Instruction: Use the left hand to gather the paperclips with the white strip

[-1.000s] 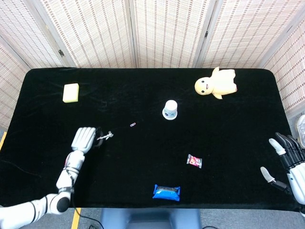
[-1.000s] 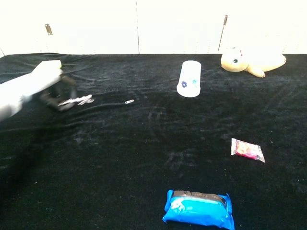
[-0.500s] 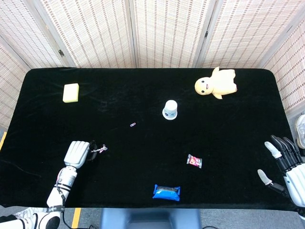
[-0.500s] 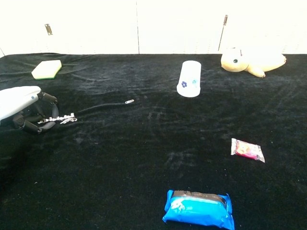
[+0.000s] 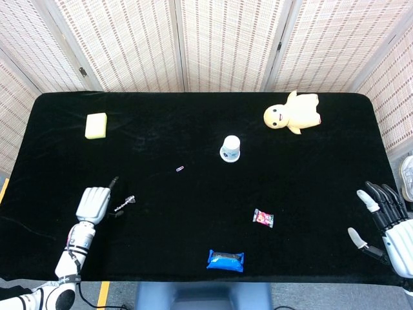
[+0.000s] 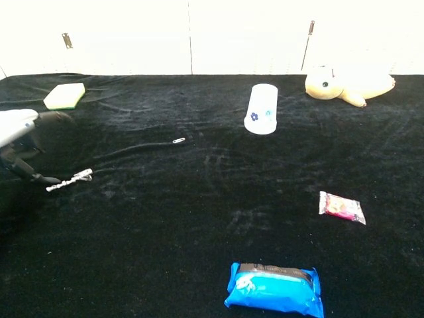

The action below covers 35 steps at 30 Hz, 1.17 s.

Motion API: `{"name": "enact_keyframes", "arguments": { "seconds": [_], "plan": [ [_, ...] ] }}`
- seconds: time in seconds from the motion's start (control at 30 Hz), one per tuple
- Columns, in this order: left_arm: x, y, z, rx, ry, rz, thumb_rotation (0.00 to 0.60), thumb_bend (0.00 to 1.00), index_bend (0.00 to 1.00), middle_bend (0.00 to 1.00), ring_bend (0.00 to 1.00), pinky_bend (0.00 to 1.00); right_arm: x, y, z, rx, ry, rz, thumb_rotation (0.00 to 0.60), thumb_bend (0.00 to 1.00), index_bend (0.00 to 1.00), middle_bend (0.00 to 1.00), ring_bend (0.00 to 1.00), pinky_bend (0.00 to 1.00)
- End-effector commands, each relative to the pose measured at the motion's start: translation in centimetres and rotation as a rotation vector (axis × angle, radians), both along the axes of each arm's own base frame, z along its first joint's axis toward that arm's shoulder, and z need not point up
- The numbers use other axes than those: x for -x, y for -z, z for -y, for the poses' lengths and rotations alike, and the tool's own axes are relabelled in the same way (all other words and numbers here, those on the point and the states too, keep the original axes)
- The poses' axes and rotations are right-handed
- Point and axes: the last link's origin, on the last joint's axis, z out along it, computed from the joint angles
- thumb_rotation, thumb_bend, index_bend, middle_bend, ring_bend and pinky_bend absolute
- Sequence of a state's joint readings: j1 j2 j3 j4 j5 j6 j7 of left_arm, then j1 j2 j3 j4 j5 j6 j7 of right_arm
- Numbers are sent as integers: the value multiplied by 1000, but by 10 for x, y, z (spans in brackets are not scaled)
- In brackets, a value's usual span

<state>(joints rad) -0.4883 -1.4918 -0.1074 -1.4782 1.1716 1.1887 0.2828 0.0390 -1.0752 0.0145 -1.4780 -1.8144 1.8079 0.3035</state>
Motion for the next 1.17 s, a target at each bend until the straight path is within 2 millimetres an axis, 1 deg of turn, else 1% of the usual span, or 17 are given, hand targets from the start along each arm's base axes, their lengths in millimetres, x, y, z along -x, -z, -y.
{"name": "enact_keyframes", "arguments": {
  "seconds": [0.03, 0.13, 0.17, 0.2, 0.23, 0.27, 0.33, 0.37, 0.43, 0.5, 0.57, 0.6, 0.67, 0.73, 0.9, 1.03, 1.17],
  "plan": [
    [3, -12, 2, -23, 1, 1, 600, 140, 120, 1000, 1000, 1000, 0, 0, 0, 0, -1, -1, 600, 357, 13, 0, 0, 0],
    [6, -31, 11, -46, 7, 0, 600, 134, 96, 999, 994, 1000, 0, 0, -1, 1, -1, -1, 600, 357, 13, 0, 0, 0],
    [7, -38, 15, -51, 9, 2, 600, 134, 88, 984, 971, 988, 0, 0, 0, 0, 1, -1, 600, 357, 13, 0, 0, 0],
    [9, -45, 21, -54, 11, 2, 600, 134, 78, 928, 908, 944, 0, 0, 0, -3, 4, -2, 600, 357, 13, 0, 0, 0],
    [13, -54, 29, -54, 7, -5, 600, 134, 68, 795, 775, 841, 1, 1, 1, -11, 13, -6, 600, 357, 13, 0, 0, 0],
    [17, -61, 35, -56, 2, -15, 600, 134, 65, 641, 635, 719, 2, 1, 2, -17, 21, -9, 600, 357, 13, 0, 0, 0],
    [24, -78, 51, -82, -11, -30, 600, 135, 64, 384, 390, 496, 3, 2, 5, -32, 38, -22, 600, 358, 13, 0, 0, 0],
    [27, -84, 58, -102, -15, -24, 600, 135, 70, 280, 286, 389, 3, 3, 7, -39, 44, -27, 600, 357, 13, 0, 0, 0],
    [34, -95, 77, -153, -21, 13, 600, 136, 80, 191, 191, 280, 4, 7, 11, -60, 63, -40, 600, 357, 13, 0, 0, 0],
    [44, -104, 97, -203, -24, 34, 600, 137, 84, 141, 120, 193, 6, 10, 17, -80, 93, -63, 600, 357, 13, 0, 0, 0],
    [53, -107, 115, -227, -43, 23, 600, 138, 84, 101, 63, 116, 7, 14, 22, -102, 122, -87, 600, 357, 13, 0, 0, 0],
    [58, -108, 126, -235, -57, 11, 600, 138, 84, 90, 47, 91, 8, 17, 25, -116, 142, -98, 600, 357, 13, 0, 0, 0],
    [62, -107, 139, -244, -67, 2, 600, 139, 83, 69, 20, 46, 9, 19, 28, -130, 166, -109, 600, 357, 13, 0, 0, 0],
    [63, -105, 151, -232, -69, -33, 600, 139, 80, 57, 6, 21, 8, 21, 30, -139, 179, -119, 600, 356, 13, 0, 0, 0],
    [57, -108, 170, -236, -49, -38, 600, 137, 71, 54, 0, 12, 5, 22, 22, -139, 167, -135, 600, 357, 13, 0, 0, 0],
    [57, -113, 176, -256, -42, -21, 600, 141, 69, 54, 0, 12, 2, 23, 14, -135, 148, -146, 600, 357, 13, 0, 0, 0],
    [60, -114, 180, -253, -52, -21, 600, 142, 66, 54, 0, 12, -1, 25, 7, -143, 125, -153, 600, 357, 13, 0, 0, 0]
  ]
}}
